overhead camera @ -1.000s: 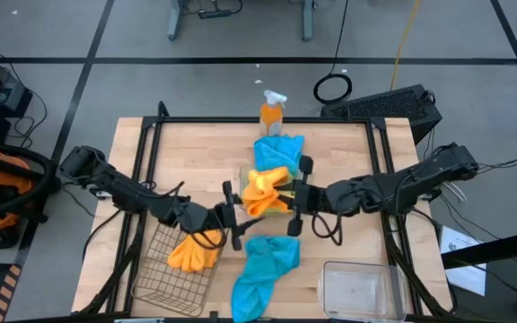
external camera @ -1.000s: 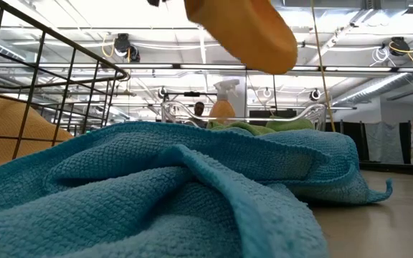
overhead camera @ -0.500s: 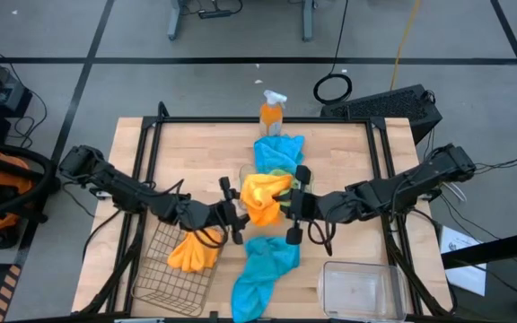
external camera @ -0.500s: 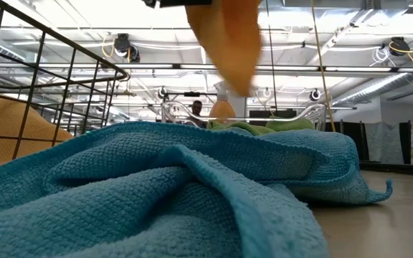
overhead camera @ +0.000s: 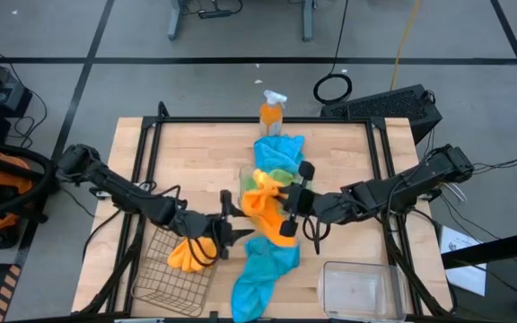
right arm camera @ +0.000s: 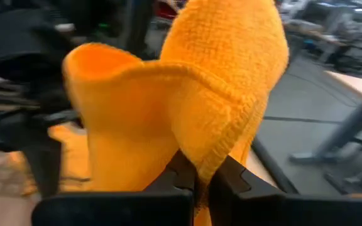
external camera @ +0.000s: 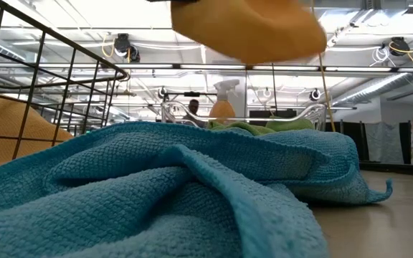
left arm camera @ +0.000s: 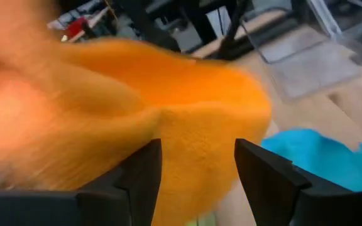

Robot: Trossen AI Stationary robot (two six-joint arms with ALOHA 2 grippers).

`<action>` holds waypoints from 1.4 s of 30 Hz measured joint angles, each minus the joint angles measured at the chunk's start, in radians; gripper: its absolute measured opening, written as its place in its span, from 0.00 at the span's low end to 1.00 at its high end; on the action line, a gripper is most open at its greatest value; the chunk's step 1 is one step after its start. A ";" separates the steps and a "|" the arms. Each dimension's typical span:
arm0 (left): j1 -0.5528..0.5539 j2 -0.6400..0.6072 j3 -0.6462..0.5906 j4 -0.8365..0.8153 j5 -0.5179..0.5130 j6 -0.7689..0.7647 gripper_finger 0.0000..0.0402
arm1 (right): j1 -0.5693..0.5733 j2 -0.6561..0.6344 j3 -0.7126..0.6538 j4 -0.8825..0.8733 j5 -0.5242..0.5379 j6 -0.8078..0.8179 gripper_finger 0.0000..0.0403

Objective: Sort microfiber towel by color & place in baskets
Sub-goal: Put the yellow towel into the mesh basket

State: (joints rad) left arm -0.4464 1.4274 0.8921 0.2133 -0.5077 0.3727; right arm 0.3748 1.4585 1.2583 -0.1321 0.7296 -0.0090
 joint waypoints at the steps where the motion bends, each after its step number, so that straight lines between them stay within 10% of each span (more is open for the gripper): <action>1: -0.007 -0.009 0.000 -0.013 -0.018 -0.002 0.51 | -0.001 -0.001 0.000 0.001 0.011 0.000 0.02; 13: -0.017 -0.087 0.000 -0.003 -0.196 -0.208 0.51 | 0.000 -0.001 0.000 0.000 0.003 0.026 0.02; 25: -0.122 -0.087 0.000 0.118 -0.211 -0.025 0.51 | -0.002 0.036 0.000 -0.013 0.002 0.037 0.02; 32: -0.091 -0.080 0.000 0.080 -0.422 -0.085 0.51 | -0.002 0.046 0.000 -0.007 0.001 0.046 0.02; 42: 0.038 -0.079 0.000 0.065 -0.172 -0.154 0.51 | -0.007 0.046 0.000 0.010 -0.127 0.043 0.02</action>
State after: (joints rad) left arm -0.4086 1.3479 0.8925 0.2781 -0.6798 0.2192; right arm 0.3677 1.5047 1.2583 -0.1225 0.6022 0.0339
